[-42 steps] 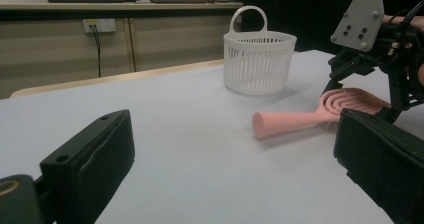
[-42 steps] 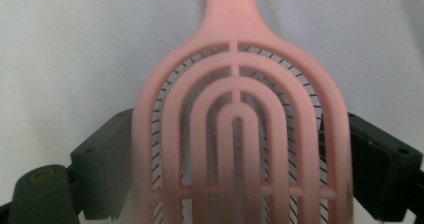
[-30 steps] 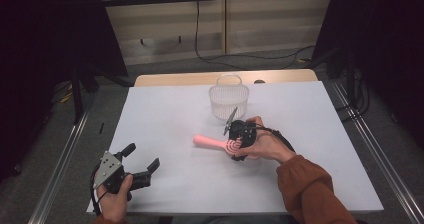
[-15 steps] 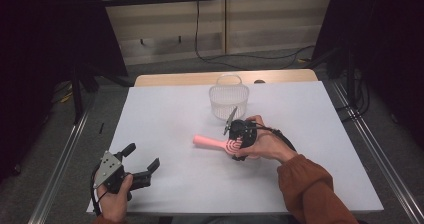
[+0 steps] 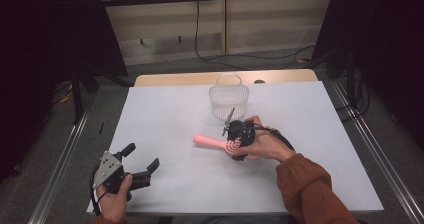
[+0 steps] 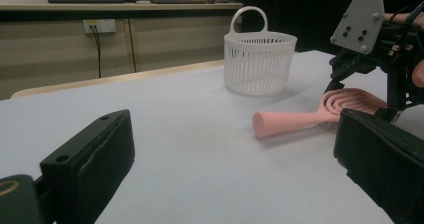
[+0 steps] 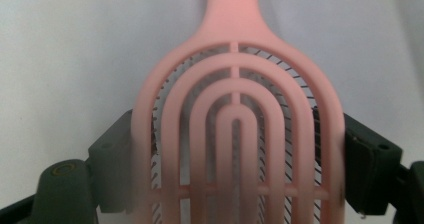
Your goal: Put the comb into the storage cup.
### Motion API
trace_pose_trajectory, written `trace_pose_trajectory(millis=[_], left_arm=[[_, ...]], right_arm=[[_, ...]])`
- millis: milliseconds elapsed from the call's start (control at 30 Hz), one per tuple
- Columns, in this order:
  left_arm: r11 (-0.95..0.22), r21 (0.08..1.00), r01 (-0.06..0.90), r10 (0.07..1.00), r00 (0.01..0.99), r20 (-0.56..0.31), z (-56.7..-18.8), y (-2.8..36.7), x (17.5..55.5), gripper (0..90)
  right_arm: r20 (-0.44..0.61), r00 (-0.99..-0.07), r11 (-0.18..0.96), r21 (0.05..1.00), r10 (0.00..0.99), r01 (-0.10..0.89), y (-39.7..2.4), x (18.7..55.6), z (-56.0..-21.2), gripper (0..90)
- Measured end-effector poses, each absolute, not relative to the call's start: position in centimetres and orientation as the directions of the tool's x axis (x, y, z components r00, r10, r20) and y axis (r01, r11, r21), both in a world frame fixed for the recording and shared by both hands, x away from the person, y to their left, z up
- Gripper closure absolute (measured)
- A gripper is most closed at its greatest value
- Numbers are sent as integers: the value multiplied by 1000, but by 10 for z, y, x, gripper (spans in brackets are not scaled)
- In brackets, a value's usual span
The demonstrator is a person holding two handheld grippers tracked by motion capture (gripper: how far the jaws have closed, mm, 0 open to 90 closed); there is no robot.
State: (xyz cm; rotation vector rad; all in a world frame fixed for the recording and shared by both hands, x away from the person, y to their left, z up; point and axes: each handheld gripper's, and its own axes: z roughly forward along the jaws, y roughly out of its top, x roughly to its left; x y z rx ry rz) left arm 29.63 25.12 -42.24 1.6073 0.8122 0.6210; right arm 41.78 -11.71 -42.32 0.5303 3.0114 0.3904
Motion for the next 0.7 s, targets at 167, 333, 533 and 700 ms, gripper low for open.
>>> trace_pose_trajectory(millis=[167,333,533,700], left_arm=[[-89,982,168,786,618,-35,-422,252,296,31],[-86,982,170,786,617,-39,-422,251,296,31],[-81,982,173,788,614,-43,-422,251,296,31],[-92,981,168,786,617,-33,-422,252,296,31]], right_arm=[[-6,-938,906,260,348,335,-118,418,-423,191],[-12,-940,909,257,342,328,-117,417,-422,191],[-16,-939,907,262,344,328,-118,416,-421,192],[-8,-931,897,271,365,350,-120,416,-421,192]])
